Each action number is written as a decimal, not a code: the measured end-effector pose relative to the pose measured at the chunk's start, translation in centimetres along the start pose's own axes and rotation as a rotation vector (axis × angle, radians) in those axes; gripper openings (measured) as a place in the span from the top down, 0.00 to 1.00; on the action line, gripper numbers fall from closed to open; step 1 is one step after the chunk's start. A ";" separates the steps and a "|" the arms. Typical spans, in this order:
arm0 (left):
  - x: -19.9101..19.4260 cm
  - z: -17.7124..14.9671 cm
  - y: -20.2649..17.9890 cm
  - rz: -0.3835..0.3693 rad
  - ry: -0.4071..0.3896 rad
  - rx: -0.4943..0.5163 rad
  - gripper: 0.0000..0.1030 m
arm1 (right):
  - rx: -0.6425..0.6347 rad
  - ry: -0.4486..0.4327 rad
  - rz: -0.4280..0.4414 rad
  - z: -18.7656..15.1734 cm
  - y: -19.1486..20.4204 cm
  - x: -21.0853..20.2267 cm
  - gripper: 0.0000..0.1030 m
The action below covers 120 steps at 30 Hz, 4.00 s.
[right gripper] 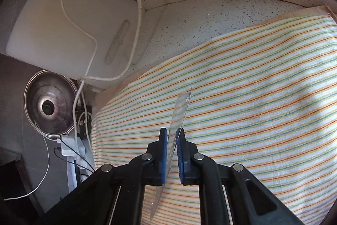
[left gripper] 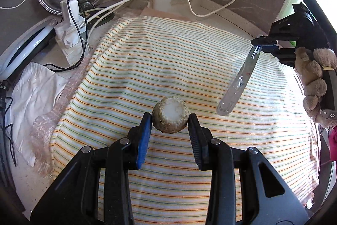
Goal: Collect trash
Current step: 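Lift the snack and white strip off the towel with both tools, then lower the snack and strip into the blue basket and open both tools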
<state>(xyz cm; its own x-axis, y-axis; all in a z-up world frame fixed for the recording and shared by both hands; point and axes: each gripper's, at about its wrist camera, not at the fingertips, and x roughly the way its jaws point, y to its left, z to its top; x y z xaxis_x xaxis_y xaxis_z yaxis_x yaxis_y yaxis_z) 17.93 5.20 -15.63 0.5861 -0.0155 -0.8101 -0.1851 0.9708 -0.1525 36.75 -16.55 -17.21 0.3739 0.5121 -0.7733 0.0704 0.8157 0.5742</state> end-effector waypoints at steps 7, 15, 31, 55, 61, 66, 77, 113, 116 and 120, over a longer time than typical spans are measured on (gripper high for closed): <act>-2.1 -0.8 0.0 -0.012 -0.023 0.020 0.66 | -0.085 -0.009 0.052 -2.2 1.4 -3.4 0.95; -4.9 -2.7 0.2 -0.027 -0.040 0.048 0.66 | -0.187 0.007 0.093 -6.6 2.9 -7.2 0.95; -11.1 -9.7 3.1 -0.042 -0.033 0.058 0.66 | -0.361 0.064 0.091 -19.0 4.9 -10.8 0.95; -11.1 -19.7 6.5 -0.065 0.100 0.028 0.66 | -0.529 0.120 -0.058 -33.4 4.6 -8.5 0.95; -9.7 -21.7 7.1 -0.064 0.153 0.020 0.66 | -0.570 0.126 -0.115 -35.4 4.2 -6.6 0.95; -8.6 -22.7 7.5 -0.064 0.181 0.008 0.66 | -0.592 0.130 -0.153 -36.5 3.8 -4.8 0.95; -6.1 -24.2 6.9 -0.060 0.218 0.028 0.66 | -0.602 0.149 -0.217 -38.0 2.4 -1.9 0.95; -2.7 -24.9 6.7 -0.055 0.280 0.054 0.59 | -0.597 0.194 -0.251 -38.7 1.2 0.4 0.49; -3.2 -24.6 6.8 -0.053 0.269 0.059 0.59 | -0.600 0.190 -0.238 -38.5 1.6 0.0 0.47; -4.0 -24.2 6.9 -0.044 0.252 0.058 0.59 | -0.607 0.177 -0.223 -38.5 2.1 -0.9 0.41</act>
<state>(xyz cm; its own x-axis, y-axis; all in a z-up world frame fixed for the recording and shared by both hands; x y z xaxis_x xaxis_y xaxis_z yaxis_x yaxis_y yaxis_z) -4.76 6.12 -27.18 0.3763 -0.1102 -0.9199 -0.1140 0.9799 -0.1640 0.98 -4.92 -25.69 0.2501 0.3082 -0.9178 -0.4240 0.8871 0.1824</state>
